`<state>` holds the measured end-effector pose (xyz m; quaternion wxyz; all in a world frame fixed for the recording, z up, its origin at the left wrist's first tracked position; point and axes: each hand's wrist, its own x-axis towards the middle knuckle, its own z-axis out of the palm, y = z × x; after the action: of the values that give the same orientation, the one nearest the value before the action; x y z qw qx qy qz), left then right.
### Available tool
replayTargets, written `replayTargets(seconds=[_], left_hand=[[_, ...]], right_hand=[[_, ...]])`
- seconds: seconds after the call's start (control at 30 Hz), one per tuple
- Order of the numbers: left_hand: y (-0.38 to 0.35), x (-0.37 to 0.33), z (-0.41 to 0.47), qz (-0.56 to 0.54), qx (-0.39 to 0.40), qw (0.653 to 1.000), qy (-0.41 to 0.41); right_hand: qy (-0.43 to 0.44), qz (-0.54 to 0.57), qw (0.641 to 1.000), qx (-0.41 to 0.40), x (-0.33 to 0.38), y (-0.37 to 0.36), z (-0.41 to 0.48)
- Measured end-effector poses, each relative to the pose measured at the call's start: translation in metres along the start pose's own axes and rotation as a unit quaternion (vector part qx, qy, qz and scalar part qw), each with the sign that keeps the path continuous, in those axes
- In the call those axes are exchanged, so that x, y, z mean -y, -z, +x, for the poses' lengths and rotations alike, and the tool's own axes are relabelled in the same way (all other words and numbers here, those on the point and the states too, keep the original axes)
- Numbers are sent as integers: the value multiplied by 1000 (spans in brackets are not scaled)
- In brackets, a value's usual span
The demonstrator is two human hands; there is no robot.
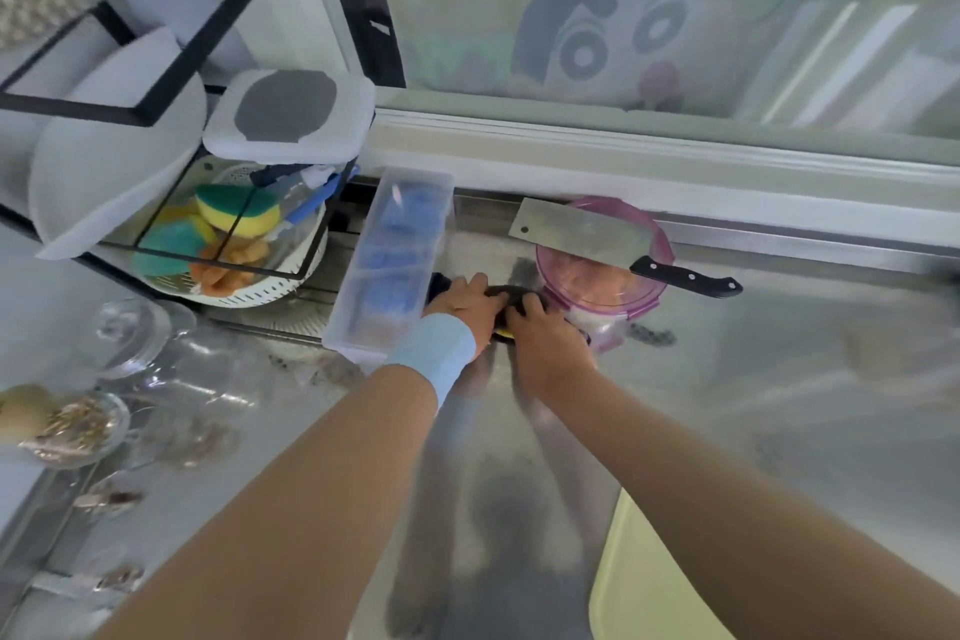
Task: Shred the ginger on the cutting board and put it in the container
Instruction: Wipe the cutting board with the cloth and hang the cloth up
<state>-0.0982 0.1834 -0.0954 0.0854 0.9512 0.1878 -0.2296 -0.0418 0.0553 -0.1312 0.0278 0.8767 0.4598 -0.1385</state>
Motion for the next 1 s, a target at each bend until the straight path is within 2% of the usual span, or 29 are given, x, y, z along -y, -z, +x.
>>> replayTargets(seconds=[0.13, 0.27, 0.5, 0.57, 0.63, 0.7, 0.8, 0.9, 1.0], left_hand=[[-12, -14, -34, -4, 2, 1000, -3], [-28, -22, -77, -16, 41, 999, -24], [-30, -18, -116, -34, 189, 980, -50], [-23, -17, -112, -51, 154, 985, -57], [-15, -18, -99, -77, 51, 994, -55], [-8, -21, -82, -84, -20, 995, -49], [-15, -25, -55, -58, 4, 998, -40], [-40, -17, -36, -61, 13, 998, -15], [-55, -12, -45, -55, -41, 997, -24]], right_hand=[[16, 67, 997, 23, -2, -5, -31], [12, 108, 991, 83, 13, -5, -73], [44, 140, 976, 164, 34, -6, -127], [33, 141, 984, 105, 23, 4, -125], [20, 132, 991, -5, 4, 16, -117], [12, 107, 992, -60, -14, 27, -108], [-16, 17, 999, -30, -40, 27, -88], [-62, 41, 997, 18, -60, 10, -77], [-63, 61, 996, -21, -58, -10, -85]])
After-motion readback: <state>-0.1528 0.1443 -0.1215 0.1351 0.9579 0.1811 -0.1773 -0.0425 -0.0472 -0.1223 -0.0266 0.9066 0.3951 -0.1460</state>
